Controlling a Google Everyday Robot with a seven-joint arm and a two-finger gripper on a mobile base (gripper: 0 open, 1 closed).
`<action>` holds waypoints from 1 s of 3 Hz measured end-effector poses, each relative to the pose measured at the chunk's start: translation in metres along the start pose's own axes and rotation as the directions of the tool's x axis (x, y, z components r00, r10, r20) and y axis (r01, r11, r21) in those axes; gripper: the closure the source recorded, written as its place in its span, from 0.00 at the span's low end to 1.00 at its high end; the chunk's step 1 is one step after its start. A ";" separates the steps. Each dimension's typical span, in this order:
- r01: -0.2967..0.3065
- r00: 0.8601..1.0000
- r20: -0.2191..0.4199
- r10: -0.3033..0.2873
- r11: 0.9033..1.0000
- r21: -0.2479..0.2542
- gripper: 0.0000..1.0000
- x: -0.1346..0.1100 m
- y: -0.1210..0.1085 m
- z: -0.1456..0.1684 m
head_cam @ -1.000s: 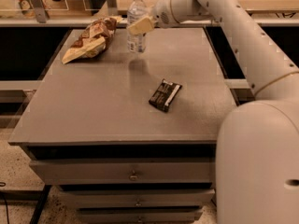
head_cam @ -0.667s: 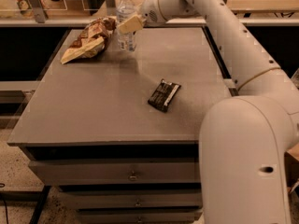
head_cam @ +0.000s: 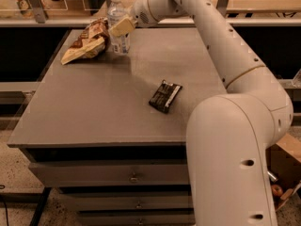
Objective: Move blue plastic bottle near brown chip bag
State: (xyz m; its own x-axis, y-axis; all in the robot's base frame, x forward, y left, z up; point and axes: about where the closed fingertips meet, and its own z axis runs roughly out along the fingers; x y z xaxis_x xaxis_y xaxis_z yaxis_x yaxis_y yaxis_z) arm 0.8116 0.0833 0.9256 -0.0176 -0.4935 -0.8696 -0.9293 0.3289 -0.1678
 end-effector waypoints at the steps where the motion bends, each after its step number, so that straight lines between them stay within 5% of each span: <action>1: -0.011 1.000 -0.018 0.011 1.000 -0.012 0.59 0.007 0.001 0.009; 3: -0.007 0.999 -0.041 0.006 0.999 -0.032 0.13 0.009 0.003 0.016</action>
Offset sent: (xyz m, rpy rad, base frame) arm 0.0068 0.0044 -0.0134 -0.0406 0.0337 0.0128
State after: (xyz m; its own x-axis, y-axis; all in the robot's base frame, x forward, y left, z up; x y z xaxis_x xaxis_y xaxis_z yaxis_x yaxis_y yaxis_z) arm 0.8143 0.0930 0.9093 -0.0379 -0.5240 -0.8509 -0.9405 0.3064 -0.1468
